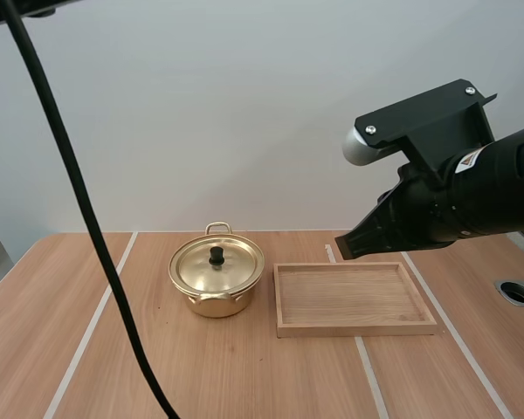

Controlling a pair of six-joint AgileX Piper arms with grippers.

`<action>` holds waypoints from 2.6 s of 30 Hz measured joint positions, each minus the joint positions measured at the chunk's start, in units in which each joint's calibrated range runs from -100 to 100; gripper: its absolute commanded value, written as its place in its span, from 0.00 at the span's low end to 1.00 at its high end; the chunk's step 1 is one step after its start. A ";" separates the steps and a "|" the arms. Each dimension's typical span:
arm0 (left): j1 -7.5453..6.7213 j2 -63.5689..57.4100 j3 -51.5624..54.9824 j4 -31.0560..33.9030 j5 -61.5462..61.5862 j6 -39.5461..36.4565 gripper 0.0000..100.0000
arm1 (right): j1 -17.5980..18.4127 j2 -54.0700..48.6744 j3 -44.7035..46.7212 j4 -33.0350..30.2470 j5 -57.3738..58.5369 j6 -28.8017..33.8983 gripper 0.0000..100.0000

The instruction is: Open the pot, put the pineapple inside, and close it

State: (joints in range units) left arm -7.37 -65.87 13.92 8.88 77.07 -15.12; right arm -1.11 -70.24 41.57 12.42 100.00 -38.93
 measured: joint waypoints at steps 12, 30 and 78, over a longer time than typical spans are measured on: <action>0.00 -4.76 8.45 0.00 -14.41 -3.58 0.01 | 0.00 -1.22 0.11 0.12 0.00 0.00 0.00; 3.00 -25.05 31.07 0.12 -35.64 -3.95 0.01 | 0.00 -1.36 8.05 15.10 -26.23 0.97 0.00; 4.38 -33.90 86.00 -0.37 -55.99 -3.10 0.00 | -1.92 -25.35 58.43 22.78 -79.51 0.97 0.00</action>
State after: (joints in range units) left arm -2.99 -99.77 99.92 8.51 21.08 -18.22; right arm -3.04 -95.58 100.00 35.20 20.49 -37.96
